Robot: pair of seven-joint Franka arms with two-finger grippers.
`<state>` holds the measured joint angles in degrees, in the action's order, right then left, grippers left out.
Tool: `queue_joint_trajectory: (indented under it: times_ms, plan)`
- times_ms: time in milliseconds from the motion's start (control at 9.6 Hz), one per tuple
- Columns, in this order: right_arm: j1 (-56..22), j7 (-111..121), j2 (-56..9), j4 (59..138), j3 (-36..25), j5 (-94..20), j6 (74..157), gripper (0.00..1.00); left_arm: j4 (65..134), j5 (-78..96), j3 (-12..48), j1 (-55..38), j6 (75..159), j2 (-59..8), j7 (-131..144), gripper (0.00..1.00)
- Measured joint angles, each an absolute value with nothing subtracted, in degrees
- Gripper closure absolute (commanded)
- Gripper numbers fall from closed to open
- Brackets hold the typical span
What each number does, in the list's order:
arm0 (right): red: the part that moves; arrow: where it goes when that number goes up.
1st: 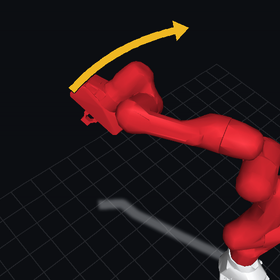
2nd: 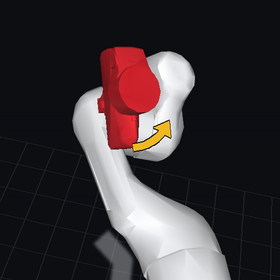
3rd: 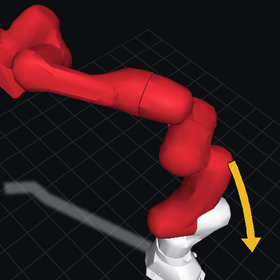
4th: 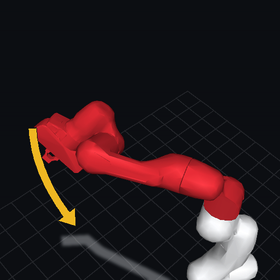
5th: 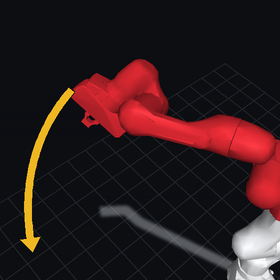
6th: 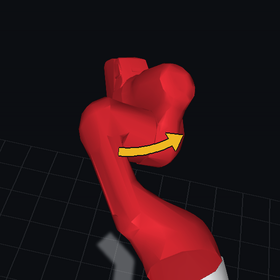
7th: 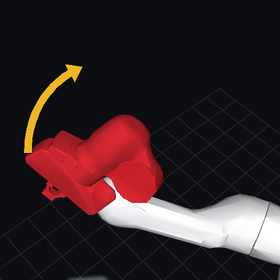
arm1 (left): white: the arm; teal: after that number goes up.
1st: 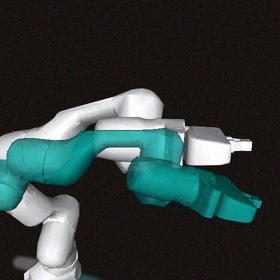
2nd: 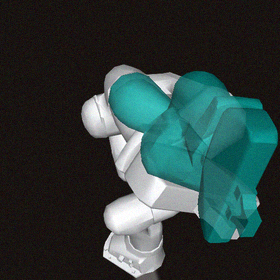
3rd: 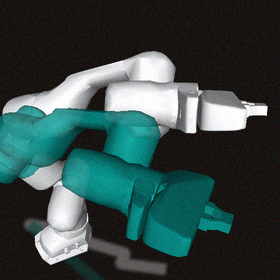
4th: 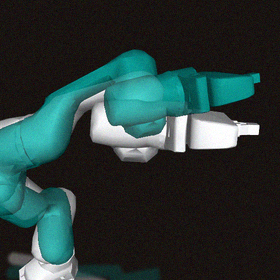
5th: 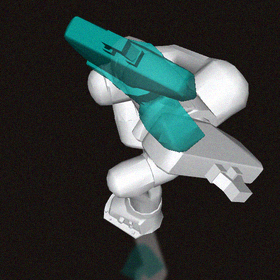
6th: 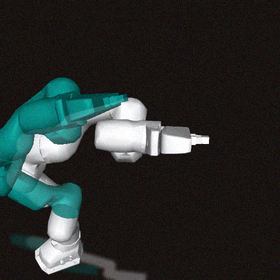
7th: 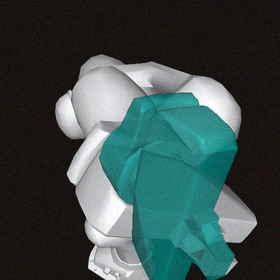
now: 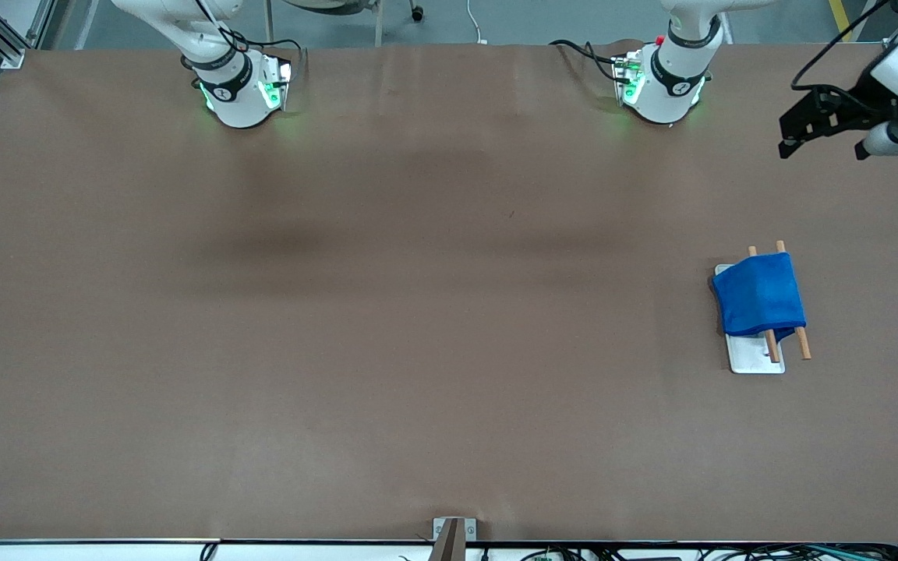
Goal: Right arm passes towel to left arm to hang
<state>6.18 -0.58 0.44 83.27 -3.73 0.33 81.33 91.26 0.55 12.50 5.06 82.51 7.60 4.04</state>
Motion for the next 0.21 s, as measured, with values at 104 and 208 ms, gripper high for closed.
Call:
queue_joint_trajectory:
  times_ms: [104,208]
  plan:
    - [6.18,-0.58,0.44,83.27,-3.73,0.33,81.33,0.00,92.02,0.47,12.46,5.02,82.66,8.30,3.97,0.00]
    - [6.18,-0.58,0.44,83.27,-3.73,0.34,81.30,0.00,91.97,0.34,12.28,5.07,82.68,8.35,3.75,0.00]
